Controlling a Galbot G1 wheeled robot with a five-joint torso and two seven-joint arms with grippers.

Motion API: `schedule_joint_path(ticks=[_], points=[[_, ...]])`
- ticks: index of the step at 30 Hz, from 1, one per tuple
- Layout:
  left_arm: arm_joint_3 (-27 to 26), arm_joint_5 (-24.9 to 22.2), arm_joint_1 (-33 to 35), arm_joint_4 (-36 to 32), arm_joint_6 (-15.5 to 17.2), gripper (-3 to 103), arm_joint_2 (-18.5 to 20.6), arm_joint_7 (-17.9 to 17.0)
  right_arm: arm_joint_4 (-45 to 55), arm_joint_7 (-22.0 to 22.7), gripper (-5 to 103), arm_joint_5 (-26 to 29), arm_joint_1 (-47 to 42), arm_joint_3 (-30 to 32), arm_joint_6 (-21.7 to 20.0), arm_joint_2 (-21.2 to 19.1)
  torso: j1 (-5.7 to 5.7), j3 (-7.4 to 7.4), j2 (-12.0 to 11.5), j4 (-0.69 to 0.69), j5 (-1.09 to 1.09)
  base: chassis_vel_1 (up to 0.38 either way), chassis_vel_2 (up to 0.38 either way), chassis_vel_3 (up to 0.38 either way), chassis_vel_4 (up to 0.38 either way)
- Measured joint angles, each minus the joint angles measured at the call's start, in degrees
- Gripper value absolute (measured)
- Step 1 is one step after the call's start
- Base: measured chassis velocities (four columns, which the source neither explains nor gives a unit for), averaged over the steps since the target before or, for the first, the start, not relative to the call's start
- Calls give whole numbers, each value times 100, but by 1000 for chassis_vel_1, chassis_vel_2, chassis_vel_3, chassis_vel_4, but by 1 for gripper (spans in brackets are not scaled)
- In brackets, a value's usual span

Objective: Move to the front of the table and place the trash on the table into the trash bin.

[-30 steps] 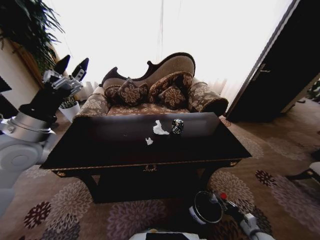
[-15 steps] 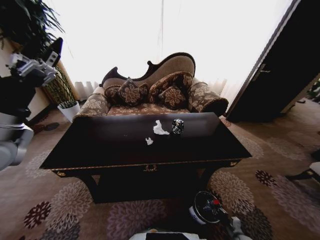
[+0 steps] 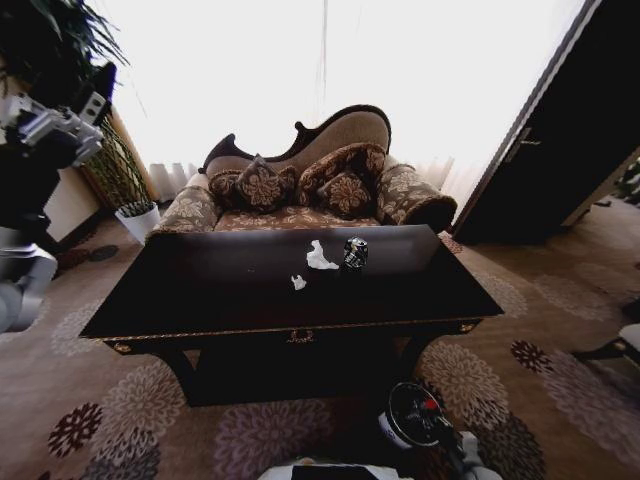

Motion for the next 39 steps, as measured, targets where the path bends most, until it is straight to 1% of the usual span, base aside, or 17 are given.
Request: schedule_joint_path(ticks=[1, 2, 5, 7, 8, 11, 13, 17, 19, 21, 22, 24, 25, 29, 32, 35, 39], points=[[22, 5, 0, 0, 0, 100, -13, 9, -4, 0, 32, -3, -4, 0, -1, -2, 0, 0, 0, 0, 0, 0, 0, 0, 0], [22, 5, 0, 0, 0, 100, -13, 9, -4, 0, 32, -3, -4, 0, -1, -2, 0, 0, 0, 0, 0, 0, 0, 0, 0], [80, 31, -14, -4, -1, 100, -37, 23, -10, 3, 48, -8, -12, 0, -3, 0, 0, 0, 0, 0, -1, 0, 0, 0, 0], [88, 35, -30, -1, -2, 100, -35, 25, -14, 6, 54, -13, -12, -2, -3, 19, 0, 0, 0, 0, -1, 0, 0, 0, 0], [88, 35, -30, -1, -2, 100, -35, 25, -14, 6, 54, -13, -12, -2, -3, 19, 0, 0, 0, 0, -1, 0, 0, 0, 0], [88, 32, -46, 8, -3, 100, -19, 26, -16, 9, 70, -18, -14, -6, -3, 56, 0, 0, 0, 0, 0, 0, 0, 0, 0], [88, 32, -46, 8, -4, 100, -19, 26, -16, 9, 70, -20, -17, -6, -3, 67, 0, 0, 0, 0, 0, 0, 0, 0, 0], [87, 32, -35, -4, -4, 100, -36, 27, 57, 6, 91, -21, -71, -7, 1, 97, 0, 0, 0, 0, 0, 0, 0, 0, 0], [87, 33, -35, -6, -4, 100, -42, 27, 94, 2, 91, -18, -94, -4, 6, 101, 0, 0, 0, 0, 0, 0, 0, 0, 0], [112, 41, -52, -4, -4, 100, -66, 28, 265, -15, 99, 22, -200, 10, 29, 107, 0, 0, 0, 0, 0, 0, 0, 0, 0], [197, 61, -138, 16, -4, 100, -114, 29, 651, -26, 100, 130, -410, 28, 56, 105, 0, 0, 0, 0, 0, 0, 0, 0, 0], [343, 130, -213, 33, -4, 100, -191, 28, 1275, -18, 100, 169, -717, 57, 59, 83, 0, 0, 0, 0, 0, 0, 0, 0, 0], [343, 130, -213, 33, -4, 100, -191, 28, 1275, -18, 100, 169, -717, 57, 59, 83, 0, 0, 0, 0, 0, 0, 0, 0, 0], [780, 372, -415, 57, -7, 100, -390, 41, 2524, 116, 100, 238, -1321, 326, 51, -4, 0, 0, 0, 1, -2, 0, 0, 0, 0], [884, 400, -503, 85, -7, 100, -422, 42, 2836, 141, 100, 285, -1531, 454, 113, -29, 0, 0, 0, 0, 0, 0, 0, 0, 0], [1119, 430, -726, 173, -7, 100, -463, 41, 3445, 373, 100, 294, -2108, 733, 347, -66, 0, 0, 0, -2, -1, 0, 0, 0, 0], [1191, 456, -798, 206, -7, 100, -512, 34, 3839, 348, 100, 476, -2400, 909, 526, -66, 0, 0, 0, -2, 0, 0, 0, 0, 0]])
